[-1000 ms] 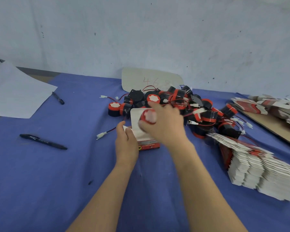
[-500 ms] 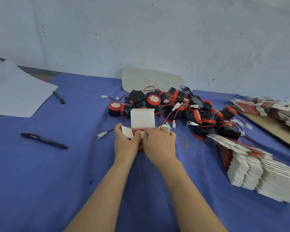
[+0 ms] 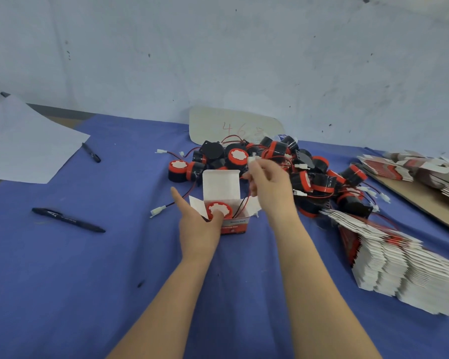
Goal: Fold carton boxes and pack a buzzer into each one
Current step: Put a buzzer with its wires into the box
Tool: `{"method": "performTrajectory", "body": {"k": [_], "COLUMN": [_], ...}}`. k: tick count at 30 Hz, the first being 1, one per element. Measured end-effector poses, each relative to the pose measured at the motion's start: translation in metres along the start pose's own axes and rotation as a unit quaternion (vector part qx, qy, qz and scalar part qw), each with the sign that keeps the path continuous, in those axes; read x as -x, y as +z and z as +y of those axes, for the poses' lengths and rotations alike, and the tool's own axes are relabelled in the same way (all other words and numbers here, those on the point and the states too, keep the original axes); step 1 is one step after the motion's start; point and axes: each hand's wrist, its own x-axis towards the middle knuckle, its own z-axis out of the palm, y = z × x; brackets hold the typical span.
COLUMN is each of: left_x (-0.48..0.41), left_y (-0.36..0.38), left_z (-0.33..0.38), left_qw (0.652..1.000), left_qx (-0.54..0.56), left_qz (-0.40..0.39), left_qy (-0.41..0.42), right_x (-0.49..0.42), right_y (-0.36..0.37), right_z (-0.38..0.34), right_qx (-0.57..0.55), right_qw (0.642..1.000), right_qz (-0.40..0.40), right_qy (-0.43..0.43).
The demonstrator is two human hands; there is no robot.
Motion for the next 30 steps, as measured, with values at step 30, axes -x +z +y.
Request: {"method": "performTrajectory", "body": {"k": [30], "left_x": [0.000], "left_y": [0.003], "left_z": [-0.002], "left_qw": [1.000], "left_qx": [-0.015], "left_qz": [-0.008], "left_qy": [0.019], "right_x": [0.027], "right_y": [-0.017], "right_z": [0.000], "right_qx": [0.293], "right_qw": [0.940], "right_qz": [-0.174], "right_qy": [0.006]}}
